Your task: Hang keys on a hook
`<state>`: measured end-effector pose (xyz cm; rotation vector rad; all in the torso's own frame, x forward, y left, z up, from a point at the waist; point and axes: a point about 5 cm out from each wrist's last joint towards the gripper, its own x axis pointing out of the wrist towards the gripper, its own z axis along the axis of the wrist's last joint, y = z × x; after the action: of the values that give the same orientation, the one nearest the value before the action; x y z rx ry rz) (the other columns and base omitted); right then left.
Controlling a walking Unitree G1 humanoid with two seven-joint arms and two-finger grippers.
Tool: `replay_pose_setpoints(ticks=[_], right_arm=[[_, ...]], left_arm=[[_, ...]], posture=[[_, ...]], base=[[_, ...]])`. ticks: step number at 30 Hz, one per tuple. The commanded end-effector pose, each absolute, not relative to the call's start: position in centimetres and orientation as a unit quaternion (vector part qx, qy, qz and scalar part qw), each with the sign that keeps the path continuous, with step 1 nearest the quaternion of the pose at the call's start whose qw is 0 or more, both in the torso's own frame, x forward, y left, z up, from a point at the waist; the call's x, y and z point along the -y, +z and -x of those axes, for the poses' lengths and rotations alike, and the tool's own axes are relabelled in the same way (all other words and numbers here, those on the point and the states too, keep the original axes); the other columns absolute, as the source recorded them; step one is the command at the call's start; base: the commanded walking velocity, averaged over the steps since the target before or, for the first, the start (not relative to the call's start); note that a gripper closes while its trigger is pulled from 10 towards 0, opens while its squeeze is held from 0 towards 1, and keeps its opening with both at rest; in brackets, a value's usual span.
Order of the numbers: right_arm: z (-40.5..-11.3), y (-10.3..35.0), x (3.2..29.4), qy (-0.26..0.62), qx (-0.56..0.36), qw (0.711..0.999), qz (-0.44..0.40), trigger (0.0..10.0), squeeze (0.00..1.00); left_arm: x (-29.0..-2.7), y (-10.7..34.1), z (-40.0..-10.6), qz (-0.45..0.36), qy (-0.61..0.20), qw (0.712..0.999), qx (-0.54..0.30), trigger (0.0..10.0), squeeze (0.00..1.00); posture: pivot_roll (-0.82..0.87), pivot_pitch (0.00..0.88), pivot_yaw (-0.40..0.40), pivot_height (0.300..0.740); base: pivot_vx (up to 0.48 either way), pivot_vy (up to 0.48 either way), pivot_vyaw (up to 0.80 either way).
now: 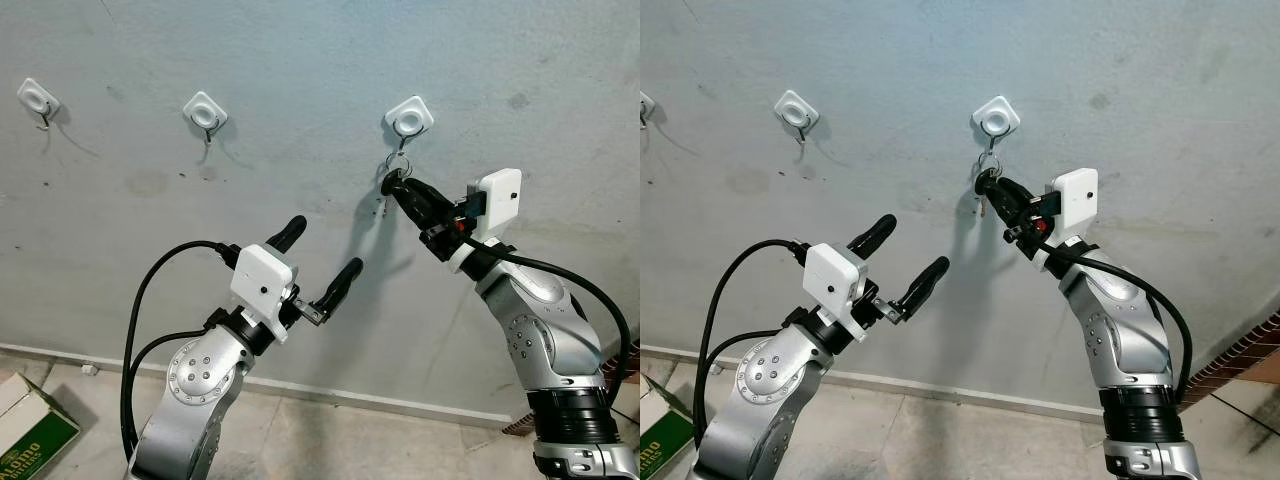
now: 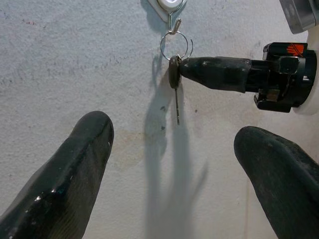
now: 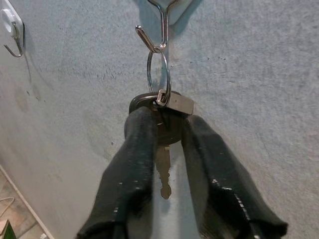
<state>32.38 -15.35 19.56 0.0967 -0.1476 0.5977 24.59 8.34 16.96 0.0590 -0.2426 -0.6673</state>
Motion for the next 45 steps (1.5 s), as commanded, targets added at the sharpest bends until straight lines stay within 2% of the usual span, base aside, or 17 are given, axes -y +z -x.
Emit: replay_pose_setpoints(ticks=[1, 10, 24, 30, 39, 45], right_arm=[[-32.5, 19.5, 15.2, 0.293, 0.074, 0.952, -0.041, 10.0, 1.0], [-31.6, 18.8, 15.1, 0.282, 0.072, 0.957, 0.014, 10.0, 1.0], [-27.9, 17.0, 14.2, 0.296, 0.051, 0.954, 0.006, 10.0, 1.0], [-26.5, 16.3, 15.4, 0.195, 0.039, 0.979, 0.043, 10.0, 1.0], [-24.6, 15.0, 15.4, 0.15, 0.001, 0.988, 0.029, 10.0, 1.0], [-25.0, 15.4, 17.9, 0.105, 0.0, 0.993, 0.052, 10.0, 1.0]], left_arm=[[-8.3, 16.8, -24.7, -0.034, -0.328, 0.937, 0.118, 10.0, 0.0], [-9.1, 16.5, -24.7, -0.022, -0.3, 0.948, 0.104, 10.0, 0.0], [-11.8, 15.1, -24.1, -0.013, -0.242, 0.968, 0.062, 10.0, 0.0], [-13.2, 13.9, -23.1, -0.025, -0.194, 0.98, 0.027, 10.0, 0.0], [-15.2, 12.5, -21.9, -0.032, -0.138, 0.99, -0.009, 10.0, 0.0], [-15.8, 11.9, -21.0, -0.032, -0.124, 0.991, -0.028, 10.0, 0.0]], posture=[[-0.02, 0.046, 0.029, 0.74], [-0.01, 0.043, 0.031, 0.74], [-0.02, 0.042, 0.021, 0.74], [-0.03, 0.043, 0.017, 0.74], [-0.03, 0.041, 0.014, 0.74], [-0.03, 0.036, 0.007, 0.74]], base=[[0.0, 0.0, 0.0], [0.0, 0.0, 0.0], [0.0, 0.0, 0.0], [0.0, 0.0, 0.0], [0.0, 0.0, 0.0], [0.0, 0.0, 0.0]])
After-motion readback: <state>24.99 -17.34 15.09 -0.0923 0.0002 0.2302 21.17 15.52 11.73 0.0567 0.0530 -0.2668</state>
